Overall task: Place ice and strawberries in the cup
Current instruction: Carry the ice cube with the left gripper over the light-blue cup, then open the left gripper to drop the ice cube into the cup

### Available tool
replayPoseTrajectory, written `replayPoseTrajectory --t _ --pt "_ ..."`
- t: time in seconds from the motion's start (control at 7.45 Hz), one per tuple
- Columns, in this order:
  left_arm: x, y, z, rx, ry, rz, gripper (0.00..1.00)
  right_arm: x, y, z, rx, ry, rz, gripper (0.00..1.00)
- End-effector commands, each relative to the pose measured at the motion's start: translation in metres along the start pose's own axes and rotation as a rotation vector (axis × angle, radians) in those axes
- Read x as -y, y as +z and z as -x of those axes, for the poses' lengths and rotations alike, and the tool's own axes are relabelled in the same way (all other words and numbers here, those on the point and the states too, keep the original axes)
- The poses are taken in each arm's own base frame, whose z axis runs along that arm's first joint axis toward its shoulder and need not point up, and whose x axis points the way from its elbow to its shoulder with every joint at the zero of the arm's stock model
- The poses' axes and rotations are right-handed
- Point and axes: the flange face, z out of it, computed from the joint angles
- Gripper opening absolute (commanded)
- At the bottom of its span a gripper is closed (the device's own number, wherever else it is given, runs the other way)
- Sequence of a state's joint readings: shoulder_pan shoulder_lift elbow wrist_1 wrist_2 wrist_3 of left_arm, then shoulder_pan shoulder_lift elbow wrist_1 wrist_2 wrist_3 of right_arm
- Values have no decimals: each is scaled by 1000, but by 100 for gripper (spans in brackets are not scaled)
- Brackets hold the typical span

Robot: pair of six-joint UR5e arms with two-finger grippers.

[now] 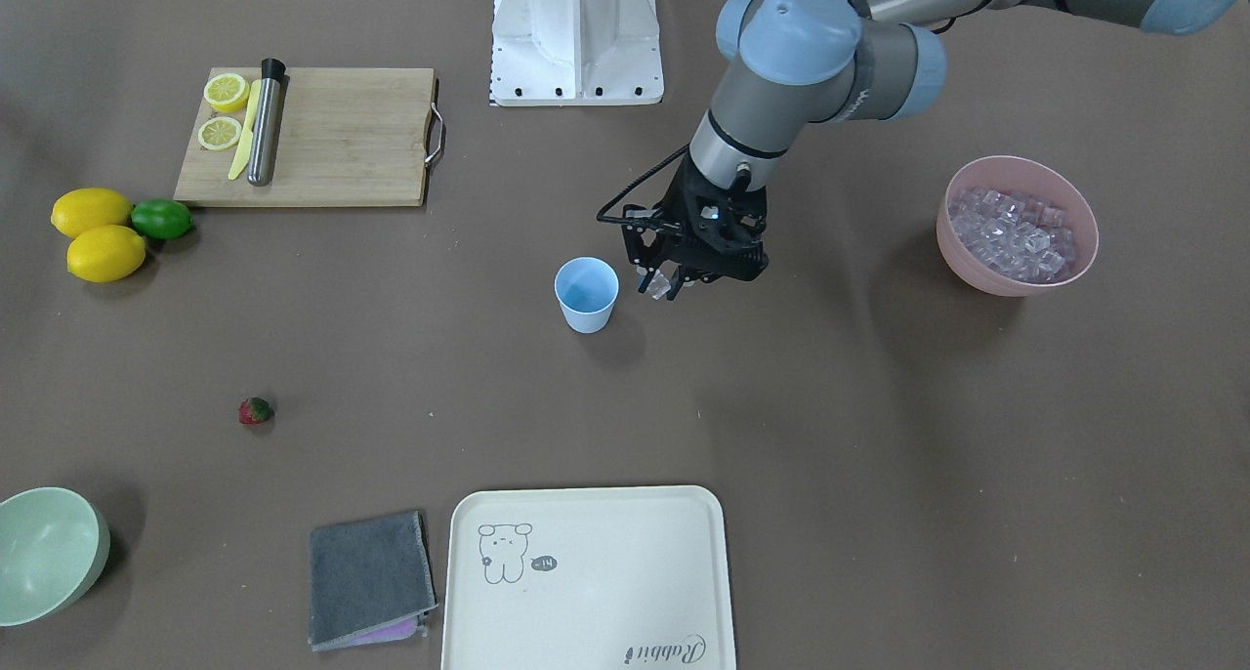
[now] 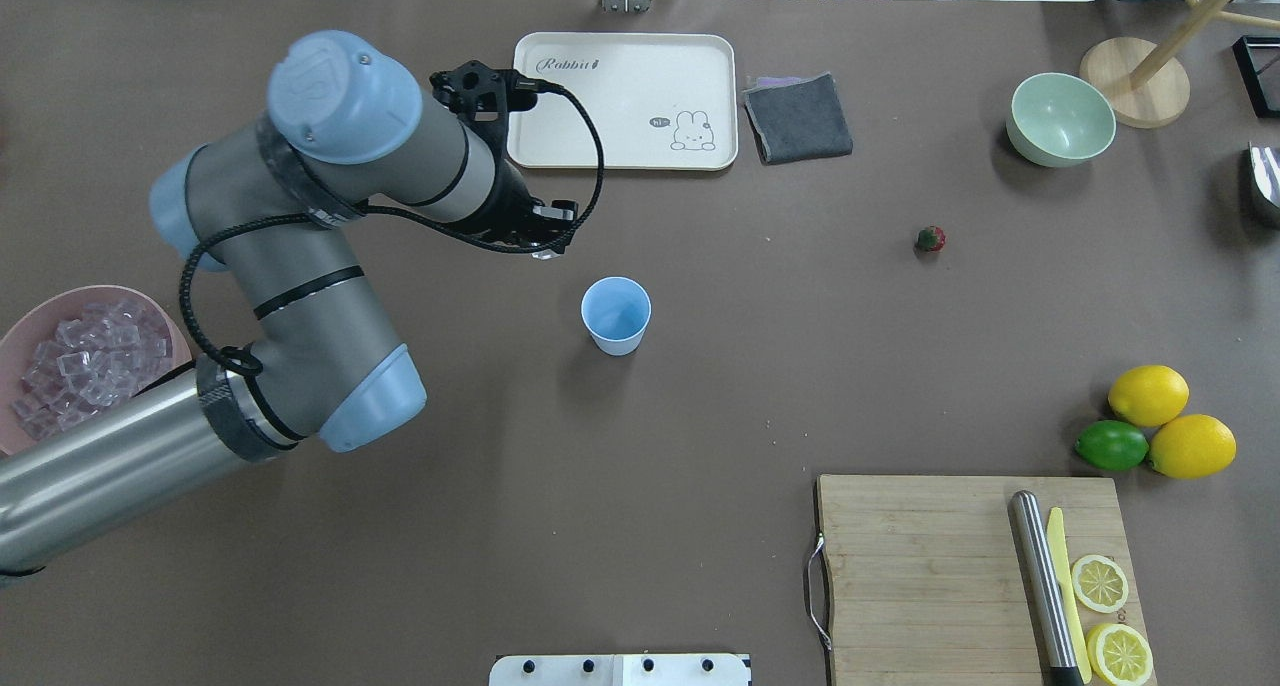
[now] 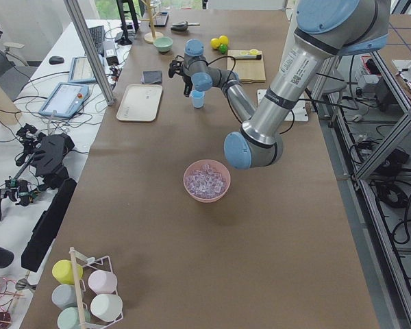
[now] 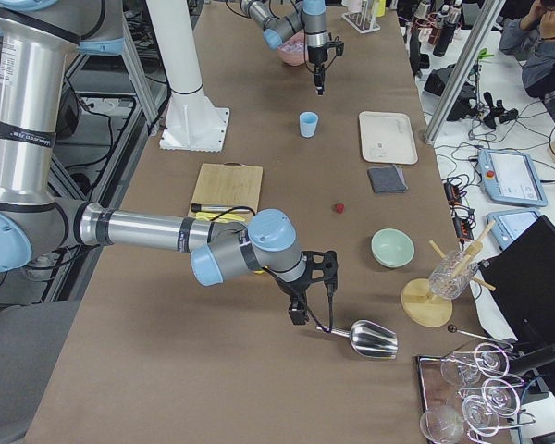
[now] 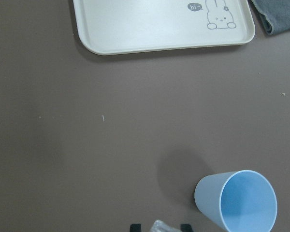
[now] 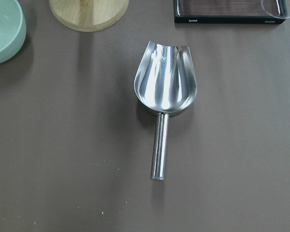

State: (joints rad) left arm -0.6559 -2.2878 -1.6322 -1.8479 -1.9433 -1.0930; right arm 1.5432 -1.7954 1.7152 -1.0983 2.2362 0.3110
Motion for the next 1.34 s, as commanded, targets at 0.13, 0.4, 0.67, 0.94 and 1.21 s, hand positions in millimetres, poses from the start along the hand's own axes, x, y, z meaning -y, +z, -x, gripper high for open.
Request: replayPoseTrajectory --t 0.13,0.4,0.67,0.94,1.21 --pt "-29 32 -42 22 -22 -28 0 0 0 0 0 -1 0 100" --pt "-44 40 -50 26 -10 -22 0 0 1 -1 -1 0 0 100" --pt "-47 40 -51 -2 11 -30 35 0 1 -1 -2 1 2 100" --pt "-47 39 -46 -6 13 -35 98 0 1 -1 -2 1 2 100" --pt "-43 27 -32 -7 34 -50 97 0 1 -1 -2 1 2 100"
